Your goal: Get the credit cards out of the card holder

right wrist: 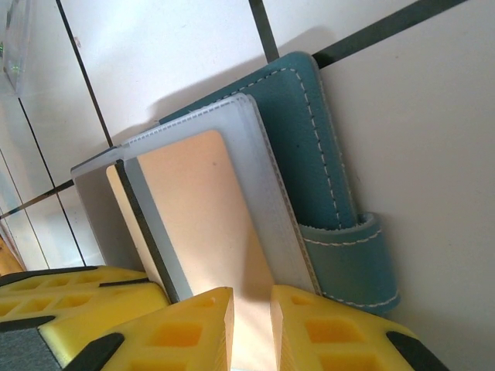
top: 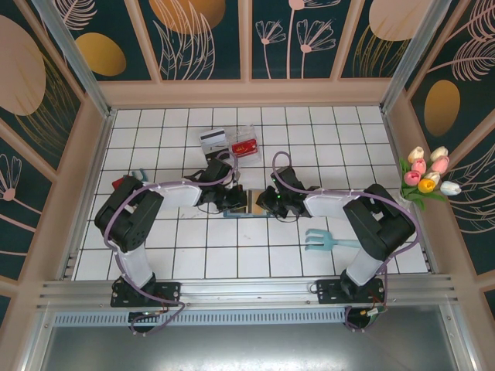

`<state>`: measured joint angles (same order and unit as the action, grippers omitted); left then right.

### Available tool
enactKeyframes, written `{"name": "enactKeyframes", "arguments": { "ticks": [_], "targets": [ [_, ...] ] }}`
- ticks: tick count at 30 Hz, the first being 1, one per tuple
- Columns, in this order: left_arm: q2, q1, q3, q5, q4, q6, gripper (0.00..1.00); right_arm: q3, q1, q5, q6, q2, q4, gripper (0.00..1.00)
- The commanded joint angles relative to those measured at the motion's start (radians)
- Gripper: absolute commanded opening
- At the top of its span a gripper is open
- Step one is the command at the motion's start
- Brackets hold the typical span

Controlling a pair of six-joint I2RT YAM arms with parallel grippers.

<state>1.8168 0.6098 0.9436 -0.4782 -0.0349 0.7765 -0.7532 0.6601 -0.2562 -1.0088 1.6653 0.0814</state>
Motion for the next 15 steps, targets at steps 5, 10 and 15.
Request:
{"name": "enactKeyframes", "arguments": {
  "ticks": [5,10,15],
  "targets": [
    [-0.030,-0.024,0.011,0.072,-0.091,-0.060,0.00,0.020,-0.022,0.020,0.007,-0.003,-0.046,0.22],
    [-0.031,-0.026,0.017,0.060,-0.085,-0.059,0.00,0.013,-0.021,0.010,0.016,-0.006,-0.041,0.22],
    [-0.034,-0.025,0.018,0.057,-0.082,-0.056,0.00,-0.019,-0.014,0.011,0.070,-0.060,-0.033,0.22]
  ]
}}
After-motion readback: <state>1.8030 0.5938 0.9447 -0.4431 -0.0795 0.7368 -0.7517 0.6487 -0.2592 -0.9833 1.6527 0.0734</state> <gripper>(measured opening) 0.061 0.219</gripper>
